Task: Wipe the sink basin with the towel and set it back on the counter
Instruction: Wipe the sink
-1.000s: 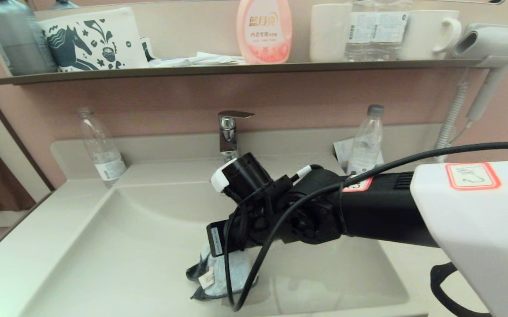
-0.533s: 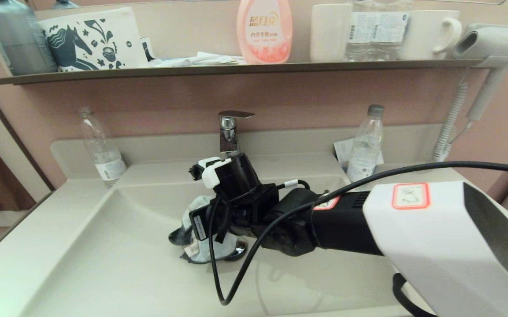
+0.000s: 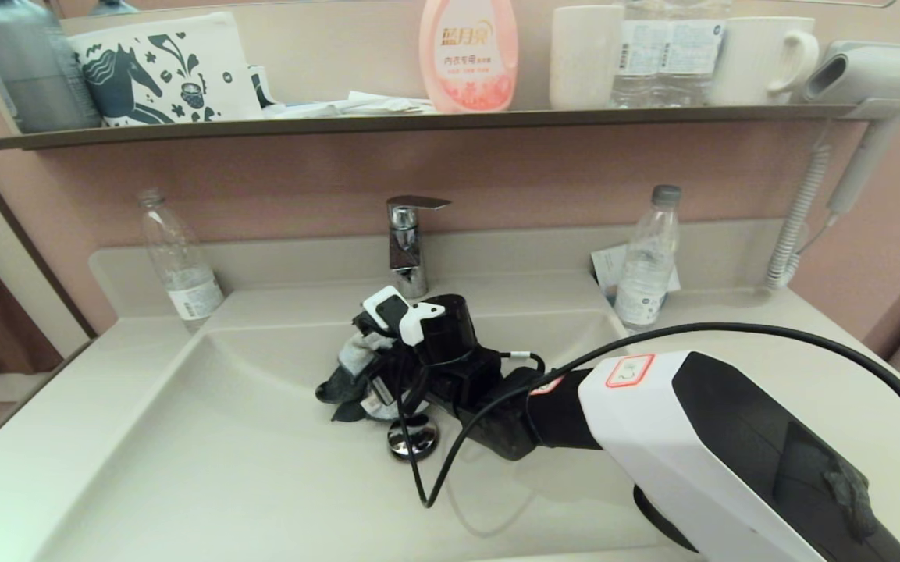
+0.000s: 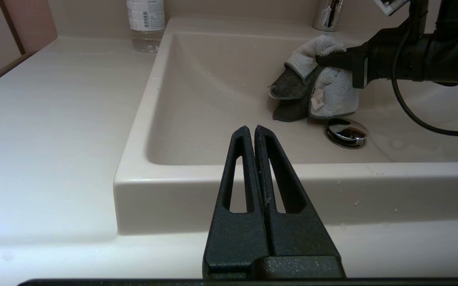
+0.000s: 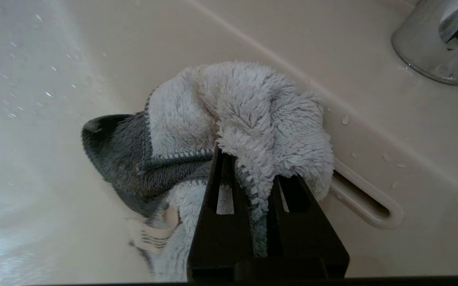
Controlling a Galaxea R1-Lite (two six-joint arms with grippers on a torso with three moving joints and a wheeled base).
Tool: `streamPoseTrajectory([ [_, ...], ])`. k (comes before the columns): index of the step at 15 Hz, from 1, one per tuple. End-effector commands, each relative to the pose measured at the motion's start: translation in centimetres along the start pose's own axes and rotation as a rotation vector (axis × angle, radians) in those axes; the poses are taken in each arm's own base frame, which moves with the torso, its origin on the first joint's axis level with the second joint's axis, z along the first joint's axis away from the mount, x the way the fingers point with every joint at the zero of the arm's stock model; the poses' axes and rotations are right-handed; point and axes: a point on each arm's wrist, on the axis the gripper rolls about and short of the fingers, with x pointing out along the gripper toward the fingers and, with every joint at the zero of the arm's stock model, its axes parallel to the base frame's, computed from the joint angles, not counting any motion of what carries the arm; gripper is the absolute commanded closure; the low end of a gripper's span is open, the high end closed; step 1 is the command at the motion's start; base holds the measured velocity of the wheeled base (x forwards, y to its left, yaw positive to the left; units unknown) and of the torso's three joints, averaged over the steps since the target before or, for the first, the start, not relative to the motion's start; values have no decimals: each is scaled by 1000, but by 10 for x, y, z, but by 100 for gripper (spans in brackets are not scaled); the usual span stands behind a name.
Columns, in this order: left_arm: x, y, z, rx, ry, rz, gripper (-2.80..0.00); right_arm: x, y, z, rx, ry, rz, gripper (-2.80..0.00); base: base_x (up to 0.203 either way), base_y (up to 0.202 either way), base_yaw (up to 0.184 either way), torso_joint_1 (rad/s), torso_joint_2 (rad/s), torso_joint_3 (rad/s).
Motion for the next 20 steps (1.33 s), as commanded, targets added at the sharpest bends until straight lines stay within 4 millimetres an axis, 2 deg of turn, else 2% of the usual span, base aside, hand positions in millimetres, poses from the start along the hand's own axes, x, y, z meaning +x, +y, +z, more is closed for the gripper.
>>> streamPoseTrajectory([
  [1, 0, 0, 0, -1, -1, 0, 0, 2, -4, -5, -25, 11, -26, 0, 0, 0, 0, 0, 0, 0],
  [4, 0, 0, 0, -1, -1, 0, 0, 2, -8, -4, -34, 12, -56, 0, 0, 0, 0, 0, 0, 0],
  [9, 0, 0, 0, -1, -1, 0, 0, -4, -27, 2, -28, 25, -141, 0, 0, 0, 0, 0, 0, 0],
  [15, 0, 0, 0, -1, -1, 0, 0, -22, -50, -8, -37, 111, -205, 0, 0, 0, 0, 0, 0, 0],
  [20, 0, 0, 0, -1, -1, 0, 0, -44, -56, -13, -38, 178, -208, 0, 0, 0, 0, 0, 0, 0],
])
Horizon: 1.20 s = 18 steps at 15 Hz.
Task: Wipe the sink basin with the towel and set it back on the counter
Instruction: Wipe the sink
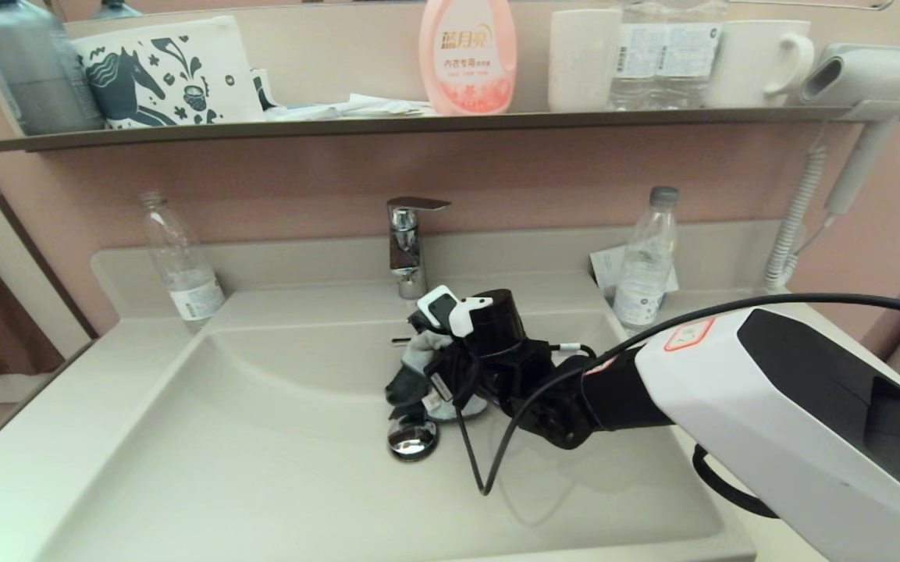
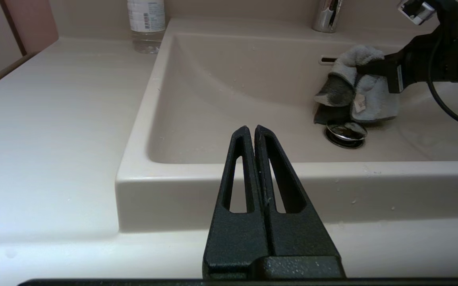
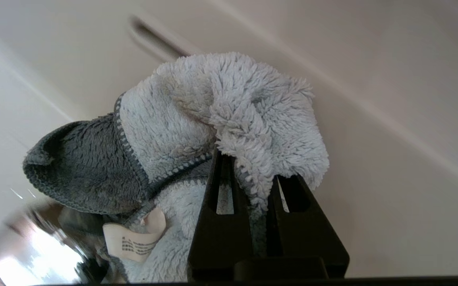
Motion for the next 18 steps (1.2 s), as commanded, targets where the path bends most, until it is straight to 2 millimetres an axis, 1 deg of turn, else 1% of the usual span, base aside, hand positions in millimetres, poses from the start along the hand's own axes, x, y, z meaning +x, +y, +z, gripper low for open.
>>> streamPoseTrajectory([
  [1, 0, 0, 0, -1, 0, 0, 0, -13, -5, 7, 1, -5, 2, 0, 0, 0, 0, 0, 0, 0],
  [3, 0, 0, 0, -1, 0, 0, 0, -23, -12, 8, 1, 6, -3, 0, 0, 0, 0, 0, 0, 0],
  [5, 0, 0, 0, -1, 0, 0, 0, -34, -24, 9, 6, 15, -19, 0, 0, 0, 0, 0, 0, 0],
  [8, 0, 0, 0, -1, 0, 0, 0, -62, -43, 13, 14, 29, -40, 0, 0, 0, 0, 0, 0, 0],
  [10, 0, 0, 0, -1, 0, 0, 0, -86, -56, 14, 16, 45, -52, 0, 0, 0, 0, 0, 0, 0],
  [12, 0, 0, 0, -1, 0, 0, 0, -115, -71, 25, 26, 38, -67, 0, 0, 0, 0, 0, 0, 0],
  [13, 0, 0, 0, -1, 0, 0, 0, -133, -78, 34, 44, 28, -75, 0, 0, 0, 0, 0, 0, 0],
  [14, 0, 0, 0, -1, 0, 0, 0, -151, -86, 43, 86, 13, -82, 0, 0, 0, 0, 0, 0, 0],
  [16, 0, 0, 0, -1, 0, 0, 0, -186, -103, 59, 227, -24, -107, 0, 0, 0, 0, 0, 0, 0],
  [17, 0, 0, 0, -1, 0, 0, 0, -199, -114, 64, 297, -45, -131, 0, 0, 0, 0, 0, 0, 0],
  [18, 0, 0, 0, -1, 0, 0, 0, -213, -130, 68, 369, -75, -178, 0, 0, 0, 0, 0, 0, 0],
])
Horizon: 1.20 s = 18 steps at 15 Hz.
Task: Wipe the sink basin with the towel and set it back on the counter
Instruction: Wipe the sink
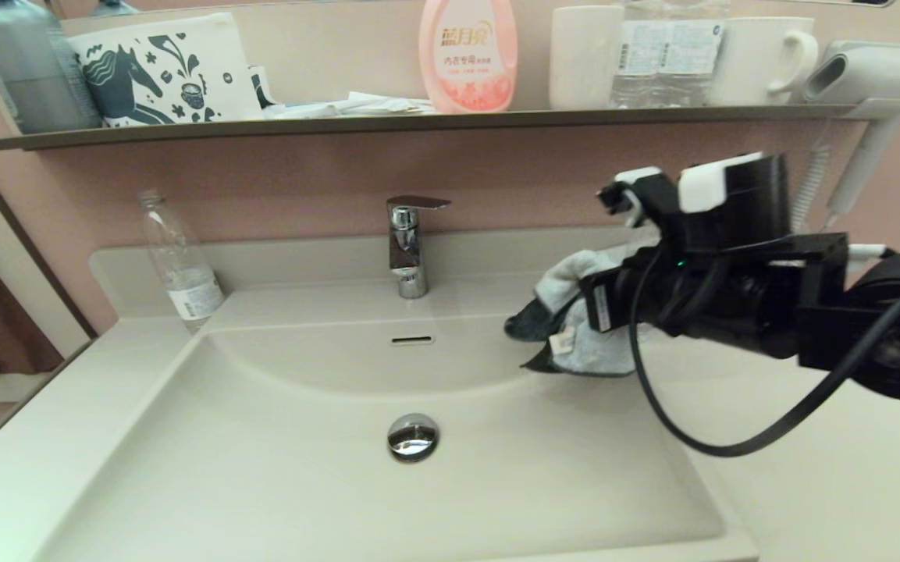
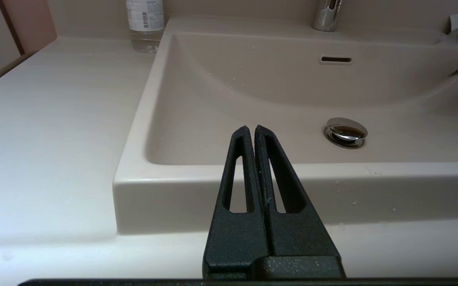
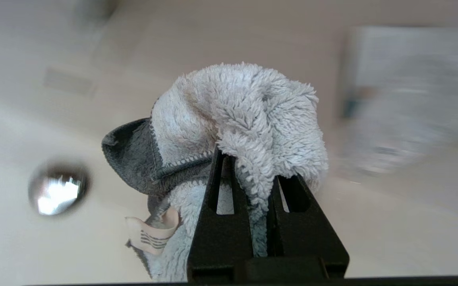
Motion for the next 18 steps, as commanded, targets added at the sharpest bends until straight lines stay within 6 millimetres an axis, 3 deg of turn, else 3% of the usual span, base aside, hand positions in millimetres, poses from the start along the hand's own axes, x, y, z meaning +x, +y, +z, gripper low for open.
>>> streamPoseTrajectory([
  [1, 0, 0, 0, -1, -1, 0, 0, -38, -26, 26, 101, -108, -56, 0, 0, 0, 0, 0, 0, 0],
  [5, 0, 0, 0, -1, -1, 0, 0, -97, -79, 32, 188, -15, -246, 0, 0, 0, 0, 0, 0, 0],
  [9, 0, 0, 0, -1, -1, 0, 0, -118, -132, 17, 254, 107, -497, 0, 0, 0, 0, 0, 0, 0],
  [10, 0, 0, 0, -1, -1, 0, 0, -119, -141, 5, 267, 174, -537, 0, 0, 0, 0, 0, 0, 0],
  [13, 0, 0, 0, -1, -1, 0, 0, -109, -142, -36, 272, 346, -549, 0, 0, 0, 0, 0, 0, 0],
  [18, 0, 0, 0, -1, -1, 0, 0, -55, -141, -78, 434, 524, -582, 0, 0, 0, 0, 0, 0, 0],
])
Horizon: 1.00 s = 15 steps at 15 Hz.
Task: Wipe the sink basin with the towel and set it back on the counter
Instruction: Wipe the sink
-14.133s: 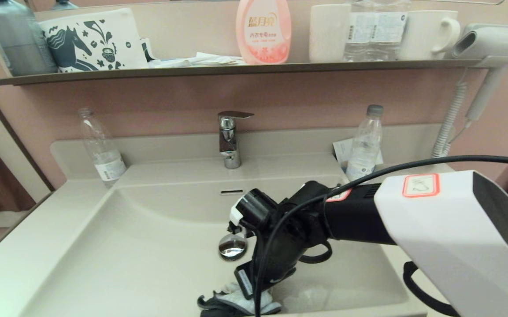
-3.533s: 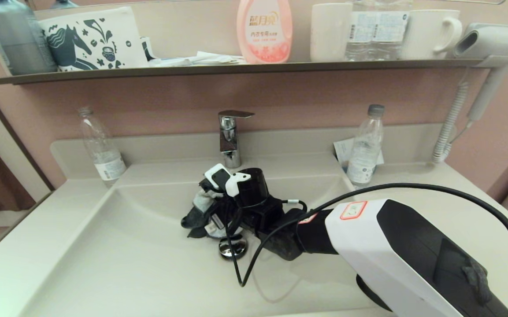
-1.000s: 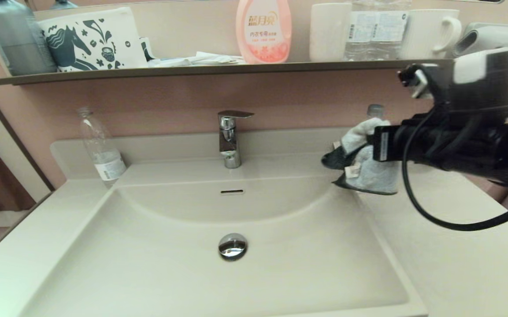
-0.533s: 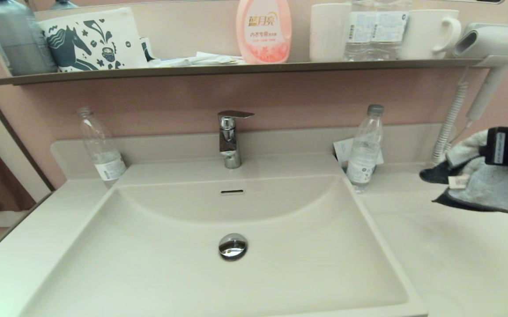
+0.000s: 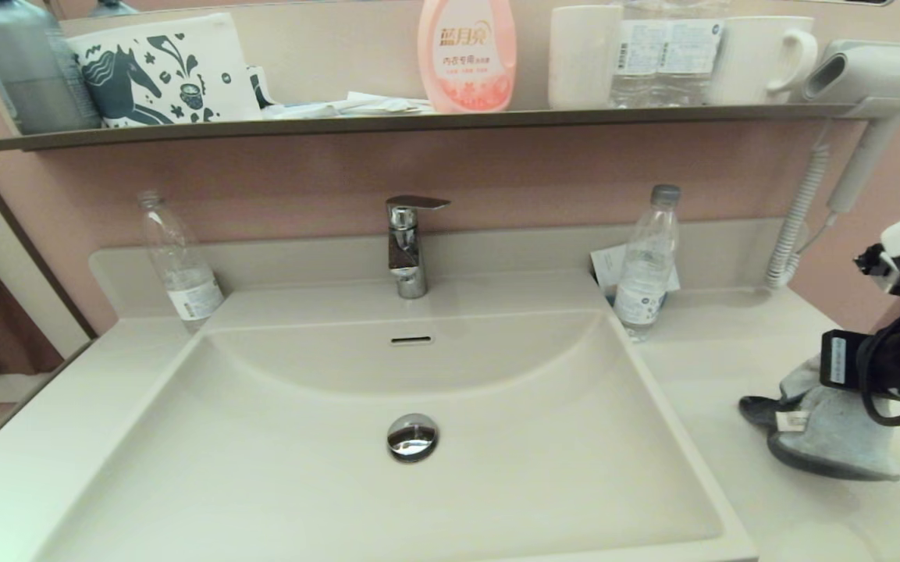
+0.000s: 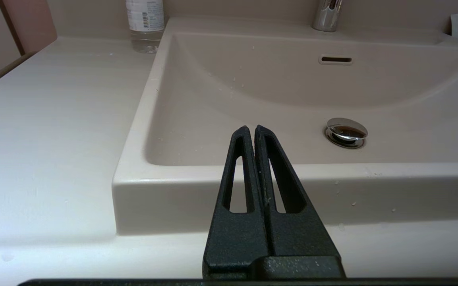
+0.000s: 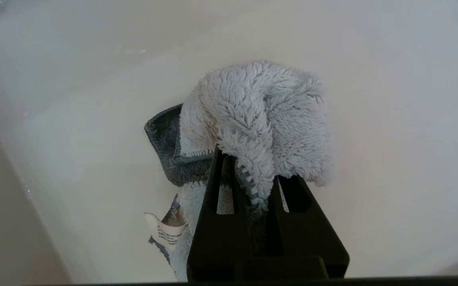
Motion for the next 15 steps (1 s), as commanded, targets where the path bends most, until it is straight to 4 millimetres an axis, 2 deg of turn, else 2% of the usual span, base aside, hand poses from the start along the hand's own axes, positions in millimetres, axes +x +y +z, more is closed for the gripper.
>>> streamPoseTrajectory([
  [1, 0, 0, 0, -1, -1, 0, 0, 17, 11, -9, -20, 65, -9, 0, 0, 0, 0, 0, 0, 0],
  [2, 0, 0, 0, -1, -1, 0, 0, 17, 14, -13, -32, 74, -6, 0, 0, 0, 0, 0, 0, 0],
  [3, 0, 0, 0, -1, -1, 0, 0, 14, 15, -12, -31, 60, -5, -280, 0, 0, 0, 0, 0, 0],
  [5, 0, 0, 0, -1, -1, 0, 0, -1, 13, -1, -12, -1, 16, -280, 0, 0, 0, 0, 0, 0],
  [9, 0, 0, 0, -1, -1, 0, 0, -45, 8, 39, 24, -82, 32, -280, 0, 0, 0, 0, 0, 0],
  [10, 0, 0, 0, -1, -1, 0, 0, -54, 6, 43, 25, -80, 29, -280, 0, 0, 0, 0, 0, 0],
  [15, 0, 0, 0, -1, -1, 0, 0, -56, 2, 38, 42, -19, -8, -280, 0, 0, 0, 0, 0, 0],
])
